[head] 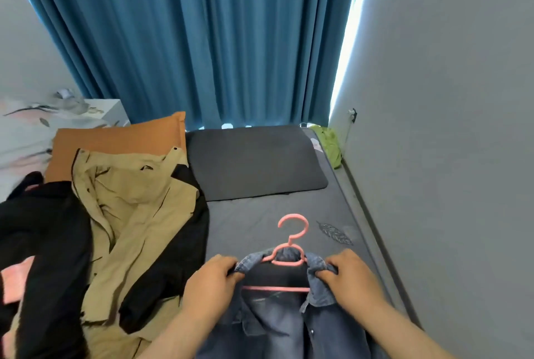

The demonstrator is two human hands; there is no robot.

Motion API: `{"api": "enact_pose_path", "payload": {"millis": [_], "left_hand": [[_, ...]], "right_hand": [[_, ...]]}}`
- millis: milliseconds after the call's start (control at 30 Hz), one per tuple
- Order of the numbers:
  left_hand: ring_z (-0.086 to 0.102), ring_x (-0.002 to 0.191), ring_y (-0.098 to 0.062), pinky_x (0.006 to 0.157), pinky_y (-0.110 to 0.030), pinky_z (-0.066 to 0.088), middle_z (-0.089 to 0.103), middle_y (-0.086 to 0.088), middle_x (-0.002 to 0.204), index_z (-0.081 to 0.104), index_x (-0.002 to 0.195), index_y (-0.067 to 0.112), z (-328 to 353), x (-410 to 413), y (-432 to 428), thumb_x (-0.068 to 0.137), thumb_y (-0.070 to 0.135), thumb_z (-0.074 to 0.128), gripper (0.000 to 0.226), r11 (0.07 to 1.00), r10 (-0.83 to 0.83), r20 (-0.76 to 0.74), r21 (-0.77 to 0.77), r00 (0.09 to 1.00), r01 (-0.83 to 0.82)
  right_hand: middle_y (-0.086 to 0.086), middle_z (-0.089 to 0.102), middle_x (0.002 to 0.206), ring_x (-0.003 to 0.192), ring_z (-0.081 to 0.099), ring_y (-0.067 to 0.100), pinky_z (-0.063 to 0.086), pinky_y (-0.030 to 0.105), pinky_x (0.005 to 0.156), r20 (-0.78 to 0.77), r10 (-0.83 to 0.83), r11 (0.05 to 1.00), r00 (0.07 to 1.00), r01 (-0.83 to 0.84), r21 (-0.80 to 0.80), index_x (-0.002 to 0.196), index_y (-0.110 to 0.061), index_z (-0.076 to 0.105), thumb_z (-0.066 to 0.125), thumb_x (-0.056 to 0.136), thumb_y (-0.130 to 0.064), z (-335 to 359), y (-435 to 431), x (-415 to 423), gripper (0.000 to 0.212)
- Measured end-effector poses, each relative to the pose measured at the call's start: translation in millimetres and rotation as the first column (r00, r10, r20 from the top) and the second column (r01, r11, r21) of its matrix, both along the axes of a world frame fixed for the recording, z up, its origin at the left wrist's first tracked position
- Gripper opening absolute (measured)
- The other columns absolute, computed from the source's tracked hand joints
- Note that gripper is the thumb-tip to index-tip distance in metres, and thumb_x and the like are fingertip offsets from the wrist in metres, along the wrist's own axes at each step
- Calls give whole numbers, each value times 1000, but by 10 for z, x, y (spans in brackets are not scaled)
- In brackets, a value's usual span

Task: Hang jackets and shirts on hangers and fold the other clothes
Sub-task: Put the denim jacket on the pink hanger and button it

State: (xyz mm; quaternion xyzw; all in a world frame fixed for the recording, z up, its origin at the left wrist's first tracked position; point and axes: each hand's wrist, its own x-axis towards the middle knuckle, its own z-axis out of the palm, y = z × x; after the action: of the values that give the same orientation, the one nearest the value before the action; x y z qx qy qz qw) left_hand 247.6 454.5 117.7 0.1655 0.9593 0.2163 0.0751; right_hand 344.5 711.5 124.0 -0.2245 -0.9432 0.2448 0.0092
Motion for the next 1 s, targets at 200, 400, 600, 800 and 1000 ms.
{"api": "enact_pose_path", "payload": {"millis": [200, 400, 600, 800, 1000], "left_hand": [[45, 75, -14, 63, -26, 24, 48, 5, 77, 50, 70, 23, -1415, -656, 248, 88, 24, 64, 22, 987, 34, 53, 157, 998, -42], [49, 85, -11, 75, -20, 31, 52, 6, 89, 64, 95, 21, -2569, -1198, 375, 91, 20, 62, 4, 964, -3, 88, 267, 996, -21], [53, 94, -24, 79, -39, 43, 50, -1, 103, 56, 99, 18, -3345, -1699, 613, 97, 29, 51, 13, 985, 56, 40, 159, 998, -62], [56, 93, -38, 67, -39, 37, 53, -8, 106, 52, 100, 17, -3862, -2250, 851, 99, 35, 43, 20, 992, 118, -159, -32, 980, -125], [57, 91, -41, 64, -38, 31, 54, -12, 105, 52, 98, 14, -3900, -3235, 1152, 99, 33, 42, 22, 988, 127, -254, -56, 959, -145]], "right_hand": [[3, 53, 76, 70, 46, 20, 18, 30, 59, -81, -42, 990, 996, 30, -139, 65, -13, 53, 67, 86, -28, -1419, 177, -702, 30], [0, 55, 90, 84, 48, 15, 26, 17, 70, -139, -4, 982, 990, -23, -190, 91, -12, 67, 68, 86, -12, -2608, 337, -1227, 5], [5, 57, 90, 84, 45, 14, 27, 19, 72, -268, -60, 991, 961, 24, -135, 86, -12, 62, 68, 86, -16, -3552, 444, -1767, 6], [17, 62, 88, 91, 52, 35, 40, 43, 79, -326, -58, 998, 944, 67, 16, 85, -8, 63, 64, 88, -20, -4090, 606, -2488, 13], [21, 62, 96, 94, 54, 42, 43, 47, 78, -334, -59, 981, 941, 116, 155, 86, -6, 63, 58, 90, -26, -3987, 921, -3600, 20]]}}
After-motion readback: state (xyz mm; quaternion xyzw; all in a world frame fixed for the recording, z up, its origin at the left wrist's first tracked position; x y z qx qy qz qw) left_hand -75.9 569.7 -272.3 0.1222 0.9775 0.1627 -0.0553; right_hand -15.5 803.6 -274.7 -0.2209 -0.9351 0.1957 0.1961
